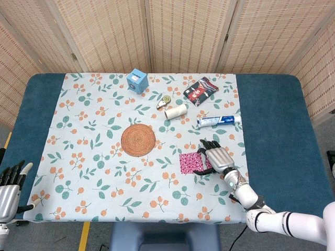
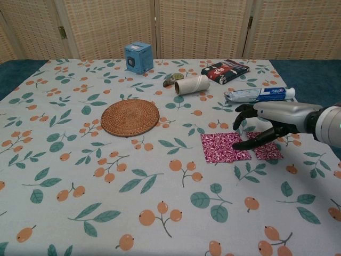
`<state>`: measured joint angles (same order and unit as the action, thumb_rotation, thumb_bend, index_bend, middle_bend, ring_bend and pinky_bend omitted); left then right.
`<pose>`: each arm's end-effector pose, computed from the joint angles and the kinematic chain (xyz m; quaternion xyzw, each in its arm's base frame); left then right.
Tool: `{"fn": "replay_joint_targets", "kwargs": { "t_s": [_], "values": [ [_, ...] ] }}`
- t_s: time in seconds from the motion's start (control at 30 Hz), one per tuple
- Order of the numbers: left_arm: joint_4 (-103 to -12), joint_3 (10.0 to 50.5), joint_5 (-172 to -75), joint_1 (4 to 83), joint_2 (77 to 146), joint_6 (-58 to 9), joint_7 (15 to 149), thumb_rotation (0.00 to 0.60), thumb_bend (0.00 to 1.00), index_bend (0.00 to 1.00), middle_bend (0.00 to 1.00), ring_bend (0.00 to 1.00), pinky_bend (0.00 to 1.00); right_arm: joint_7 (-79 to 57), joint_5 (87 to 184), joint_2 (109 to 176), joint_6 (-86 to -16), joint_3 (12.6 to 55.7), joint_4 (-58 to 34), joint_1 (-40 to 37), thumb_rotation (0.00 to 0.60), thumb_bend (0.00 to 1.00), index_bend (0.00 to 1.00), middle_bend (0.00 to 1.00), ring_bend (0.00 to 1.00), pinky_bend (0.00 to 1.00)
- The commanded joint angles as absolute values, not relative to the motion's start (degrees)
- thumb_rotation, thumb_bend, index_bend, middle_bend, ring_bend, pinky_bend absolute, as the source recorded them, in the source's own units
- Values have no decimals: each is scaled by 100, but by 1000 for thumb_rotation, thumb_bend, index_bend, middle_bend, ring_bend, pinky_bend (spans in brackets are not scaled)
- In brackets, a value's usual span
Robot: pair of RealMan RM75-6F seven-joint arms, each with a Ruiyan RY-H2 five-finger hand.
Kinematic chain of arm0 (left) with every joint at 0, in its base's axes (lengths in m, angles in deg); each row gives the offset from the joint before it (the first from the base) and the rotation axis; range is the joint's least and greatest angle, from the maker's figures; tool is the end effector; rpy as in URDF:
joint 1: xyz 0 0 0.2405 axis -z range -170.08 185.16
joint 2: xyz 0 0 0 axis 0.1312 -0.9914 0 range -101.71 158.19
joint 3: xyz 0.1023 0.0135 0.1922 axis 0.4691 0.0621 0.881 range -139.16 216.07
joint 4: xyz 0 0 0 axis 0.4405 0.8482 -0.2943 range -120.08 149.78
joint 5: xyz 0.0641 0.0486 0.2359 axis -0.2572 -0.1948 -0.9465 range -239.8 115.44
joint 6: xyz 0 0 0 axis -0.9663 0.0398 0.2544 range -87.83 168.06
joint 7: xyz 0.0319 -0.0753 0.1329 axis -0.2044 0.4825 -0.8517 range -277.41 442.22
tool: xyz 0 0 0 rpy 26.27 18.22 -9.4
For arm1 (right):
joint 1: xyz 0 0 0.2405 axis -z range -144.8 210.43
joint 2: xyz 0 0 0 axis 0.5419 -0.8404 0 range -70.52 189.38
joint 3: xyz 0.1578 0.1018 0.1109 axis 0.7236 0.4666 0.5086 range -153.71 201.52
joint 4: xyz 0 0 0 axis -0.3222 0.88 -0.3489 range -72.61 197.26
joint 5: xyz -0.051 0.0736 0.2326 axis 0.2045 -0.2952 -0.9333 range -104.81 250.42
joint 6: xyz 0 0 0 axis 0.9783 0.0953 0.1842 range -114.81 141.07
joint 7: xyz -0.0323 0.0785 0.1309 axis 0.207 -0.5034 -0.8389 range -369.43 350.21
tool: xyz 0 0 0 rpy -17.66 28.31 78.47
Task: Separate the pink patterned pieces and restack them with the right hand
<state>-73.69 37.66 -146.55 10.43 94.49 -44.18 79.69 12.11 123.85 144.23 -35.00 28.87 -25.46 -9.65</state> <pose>-0.3169 0.1744 0.0973 -0.6016 -0.3949 -0.3365 0.6073 -0.1655 -0.3144 -0.0717 0.7488 -0.4625 0.2615 0.3963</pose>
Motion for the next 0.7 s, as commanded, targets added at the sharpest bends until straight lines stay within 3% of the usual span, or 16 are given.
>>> {"fn": "replay_joint_targets", "kwargs": {
  "t_s": [0.03,0.7],
  "values": [
    [-7360,3768,-14647,1043,9454,-4407,7974,600,170,105,4,77,0,1306,12282,14508,-3446,2925,-2462,-1052,236,210,237,0,0,0],
    [-7244,3776,-14625,1035,9505,-4362,8062,600,170,105,4,77,0,1590,12079,14576,-3443,2740,-2551,-1198,236,210,237,0,0,0]
  ]
}}
